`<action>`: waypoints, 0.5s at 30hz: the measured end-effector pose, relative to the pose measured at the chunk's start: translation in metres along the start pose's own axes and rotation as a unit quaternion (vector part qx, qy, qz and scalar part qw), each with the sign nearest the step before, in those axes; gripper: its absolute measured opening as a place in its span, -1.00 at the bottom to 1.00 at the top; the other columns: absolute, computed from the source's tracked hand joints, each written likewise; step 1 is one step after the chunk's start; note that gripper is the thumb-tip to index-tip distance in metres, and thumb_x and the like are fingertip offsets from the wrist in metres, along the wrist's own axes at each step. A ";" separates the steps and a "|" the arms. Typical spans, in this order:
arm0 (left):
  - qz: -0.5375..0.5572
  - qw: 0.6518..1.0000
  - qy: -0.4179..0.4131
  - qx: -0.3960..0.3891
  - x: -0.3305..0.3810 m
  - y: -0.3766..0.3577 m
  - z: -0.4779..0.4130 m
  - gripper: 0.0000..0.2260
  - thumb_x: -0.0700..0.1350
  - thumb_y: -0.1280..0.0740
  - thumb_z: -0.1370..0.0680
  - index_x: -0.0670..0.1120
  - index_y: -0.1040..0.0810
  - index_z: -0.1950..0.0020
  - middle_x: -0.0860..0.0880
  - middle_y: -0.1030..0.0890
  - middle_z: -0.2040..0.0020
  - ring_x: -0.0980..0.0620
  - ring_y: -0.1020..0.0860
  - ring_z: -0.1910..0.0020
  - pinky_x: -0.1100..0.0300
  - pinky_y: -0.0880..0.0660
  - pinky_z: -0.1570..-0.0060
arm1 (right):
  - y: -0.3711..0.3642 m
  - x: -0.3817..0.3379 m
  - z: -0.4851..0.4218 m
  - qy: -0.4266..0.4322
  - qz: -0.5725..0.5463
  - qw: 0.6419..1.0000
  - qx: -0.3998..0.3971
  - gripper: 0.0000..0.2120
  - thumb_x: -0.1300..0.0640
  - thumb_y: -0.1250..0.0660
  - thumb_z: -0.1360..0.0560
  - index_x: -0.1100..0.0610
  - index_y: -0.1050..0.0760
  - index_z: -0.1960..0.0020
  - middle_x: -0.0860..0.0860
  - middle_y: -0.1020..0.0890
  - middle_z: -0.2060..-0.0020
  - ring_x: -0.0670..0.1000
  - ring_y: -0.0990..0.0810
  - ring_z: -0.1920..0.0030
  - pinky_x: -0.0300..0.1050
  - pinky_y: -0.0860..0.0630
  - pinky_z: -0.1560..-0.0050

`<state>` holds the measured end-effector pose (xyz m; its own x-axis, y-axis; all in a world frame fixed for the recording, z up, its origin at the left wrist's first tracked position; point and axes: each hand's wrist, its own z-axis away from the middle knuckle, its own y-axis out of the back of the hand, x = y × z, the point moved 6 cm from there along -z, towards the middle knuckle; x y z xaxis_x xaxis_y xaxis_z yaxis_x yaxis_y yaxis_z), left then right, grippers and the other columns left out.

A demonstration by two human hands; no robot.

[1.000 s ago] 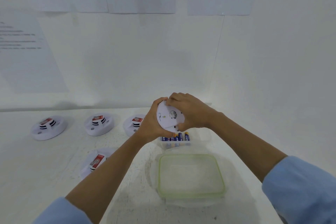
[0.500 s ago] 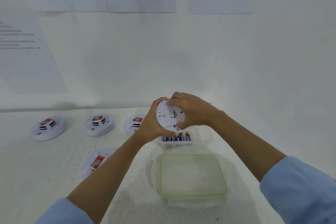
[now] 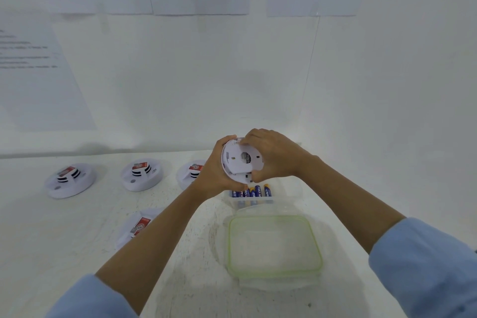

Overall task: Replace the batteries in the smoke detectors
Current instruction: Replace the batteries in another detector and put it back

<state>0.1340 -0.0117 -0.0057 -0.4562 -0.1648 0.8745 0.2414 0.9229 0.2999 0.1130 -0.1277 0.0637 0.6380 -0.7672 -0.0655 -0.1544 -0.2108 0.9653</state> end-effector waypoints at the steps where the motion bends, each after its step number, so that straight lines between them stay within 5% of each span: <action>1: -0.001 1.000 0.004 0.002 -0.002 0.001 0.000 -0.12 -0.03 -0.50 -0.09 -0.09 -0.18 -0.32 0.09 -0.37 -0.23 0.43 -0.42 -0.14 0.52 -0.37 -0.07 | 0.001 0.000 0.001 -0.005 0.000 1.000 0.001 -0.31 -0.09 -0.47 -0.21 0.24 -0.45 -0.24 0.12 -0.56 -0.05 0.13 -0.53 -0.01 0.00 -0.48 -0.02; 6: -0.040 0.999 0.026 -0.011 -0.013 0.007 0.002 -0.16 -0.09 -0.60 -0.12 -0.28 -0.30 -0.28 -0.24 -0.48 -0.18 0.08 -0.50 -0.13 0.28 -0.49 -0.05 | 0.010 -0.004 0.011 -0.036 -0.045 0.998 0.018 -0.33 -0.09 -0.38 -0.18 0.18 -0.46 -0.24 0.07 -0.54 -0.05 0.06 -0.51 -0.01 -0.10 -0.44 0.00; 8: -0.046 0.999 0.023 -0.001 -0.012 0.011 0.010 -0.17 -0.15 -0.62 -0.10 -0.27 -0.30 -0.26 -0.16 -0.48 -0.16 0.18 -0.49 -0.09 0.21 -0.53 -0.03 | 0.011 -0.004 0.019 -0.053 -0.079 0.995 0.018 -0.35 -0.01 -0.48 -0.21 0.19 -0.47 -0.25 0.07 -0.54 -0.05 0.07 -0.52 -0.02 -0.03 -0.47 -0.04; 11: -0.013 1.000 0.003 0.025 0.001 0.016 0.025 -0.07 -0.09 -0.57 -0.07 -0.19 -0.19 -0.33 0.04 -0.40 -0.21 0.34 -0.45 -0.15 0.40 -0.45 -0.07 | 0.006 -0.006 0.033 -0.086 -0.120 0.989 0.003 -0.33 0.03 -0.52 -0.19 0.13 -0.47 -0.27 0.03 -0.53 -0.04 0.04 -0.52 -0.03 -0.05 -0.48 -0.06; 15: 0.000 0.999 -0.001 0.032 0.011 0.022 0.038 0.00 -0.08 -0.55 -0.06 -0.28 -0.13 -0.38 0.04 -0.42 -0.20 0.32 -0.48 -0.14 0.37 -0.47 -0.06 | -0.002 -0.018 0.056 -0.129 -0.175 0.976 0.011 -0.34 0.13 -0.53 -0.20 0.12 -0.46 -0.28 0.01 -0.53 -0.05 0.02 -0.50 -0.04 -0.08 -0.46 -0.11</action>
<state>0.1014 0.0202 -0.0037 -0.4572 -0.1650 0.8739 0.1852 0.9434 0.2750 0.0594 -0.1473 0.0488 0.4431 -0.7726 -0.4548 0.0215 -0.4980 0.8669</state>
